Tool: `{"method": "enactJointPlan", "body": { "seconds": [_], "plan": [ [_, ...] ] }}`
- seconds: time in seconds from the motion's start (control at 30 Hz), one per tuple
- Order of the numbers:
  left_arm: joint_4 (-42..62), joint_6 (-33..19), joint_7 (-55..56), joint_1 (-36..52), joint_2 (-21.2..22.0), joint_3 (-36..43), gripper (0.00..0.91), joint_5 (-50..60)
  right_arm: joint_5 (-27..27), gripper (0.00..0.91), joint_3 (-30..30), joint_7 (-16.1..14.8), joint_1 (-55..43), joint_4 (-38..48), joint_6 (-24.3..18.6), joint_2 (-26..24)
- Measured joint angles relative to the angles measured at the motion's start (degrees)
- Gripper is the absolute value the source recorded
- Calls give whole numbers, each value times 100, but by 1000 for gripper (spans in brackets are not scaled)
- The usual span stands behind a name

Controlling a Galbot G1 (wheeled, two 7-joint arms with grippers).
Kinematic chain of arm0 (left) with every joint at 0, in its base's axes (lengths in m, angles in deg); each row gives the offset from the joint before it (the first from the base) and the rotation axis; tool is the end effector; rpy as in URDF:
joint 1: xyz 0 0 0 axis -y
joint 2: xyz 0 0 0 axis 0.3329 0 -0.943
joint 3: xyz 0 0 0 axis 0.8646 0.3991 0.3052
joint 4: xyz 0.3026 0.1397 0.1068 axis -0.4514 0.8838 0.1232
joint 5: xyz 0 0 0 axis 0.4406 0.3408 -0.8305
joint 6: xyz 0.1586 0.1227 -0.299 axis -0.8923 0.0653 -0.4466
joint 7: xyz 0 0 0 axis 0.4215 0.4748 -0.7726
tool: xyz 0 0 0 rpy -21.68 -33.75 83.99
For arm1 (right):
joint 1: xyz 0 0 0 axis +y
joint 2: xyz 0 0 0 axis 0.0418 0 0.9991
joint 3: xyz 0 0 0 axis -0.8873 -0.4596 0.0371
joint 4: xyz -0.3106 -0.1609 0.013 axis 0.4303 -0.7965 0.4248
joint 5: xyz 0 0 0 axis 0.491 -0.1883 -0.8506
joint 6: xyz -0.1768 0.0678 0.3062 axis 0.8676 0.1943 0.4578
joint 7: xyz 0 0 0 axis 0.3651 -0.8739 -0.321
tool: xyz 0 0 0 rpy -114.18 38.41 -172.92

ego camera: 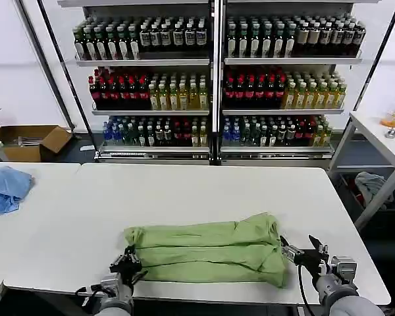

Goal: Fold and organize the clothes.

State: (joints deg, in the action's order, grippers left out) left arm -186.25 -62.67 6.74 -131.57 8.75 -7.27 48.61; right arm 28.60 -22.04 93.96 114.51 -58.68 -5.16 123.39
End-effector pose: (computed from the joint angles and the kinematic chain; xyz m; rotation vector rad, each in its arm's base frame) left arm 0.2231 0.0095 -0.3313 0.2078 -2.7356 0.0033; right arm 0.2087 -0.0855 -0.2282 0.0215 -2.6679 -0.0347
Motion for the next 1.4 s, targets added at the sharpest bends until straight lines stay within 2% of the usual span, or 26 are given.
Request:
{"method": "enactJointPlan", "body": {
  "seconds": [0.43, 0.6, 0.77, 1.0, 1.27, 1.33, 1.37, 1.4],
  "plan": [
    [-321, 76, -236, 177, -886, -1258, 40, -661, -8, 907, -3, 1, 39, -63, -9, 7],
    [-651, 131, -373, 147, -976, -1428, 30, -1394, -8, 907, 6, 1, 48, -69, -10, -15],
    [-1038, 157, -520, 180, -847, -1309, 30, -2267, -8, 907, 5, 1, 33, -70, -11, -25],
    [-1373, 136, -660, 319, -436, -749, 40, -3337, -14, 907, -4, -10, 8, -39, -23, -80],
    [-1227, 86, -754, 566, 59, 98, 30, -3808, -91, 907, 30, -14, -62, 48, -26, -186],
    [-1100, 80, -762, 650, 189, 318, 60, -3811, -105, 907, 29, -16, -77, 70, -27, -200],
    [-1039, 80, -769, 690, 244, 416, 504, -3804, -108, 907, 30, -16, -83, 81, -28, -211],
    [-976, 79, -778, 733, 295, 514, 907, -3786, -115, 907, 29, -22, -86, 84, -30, -216]
  ]
}}
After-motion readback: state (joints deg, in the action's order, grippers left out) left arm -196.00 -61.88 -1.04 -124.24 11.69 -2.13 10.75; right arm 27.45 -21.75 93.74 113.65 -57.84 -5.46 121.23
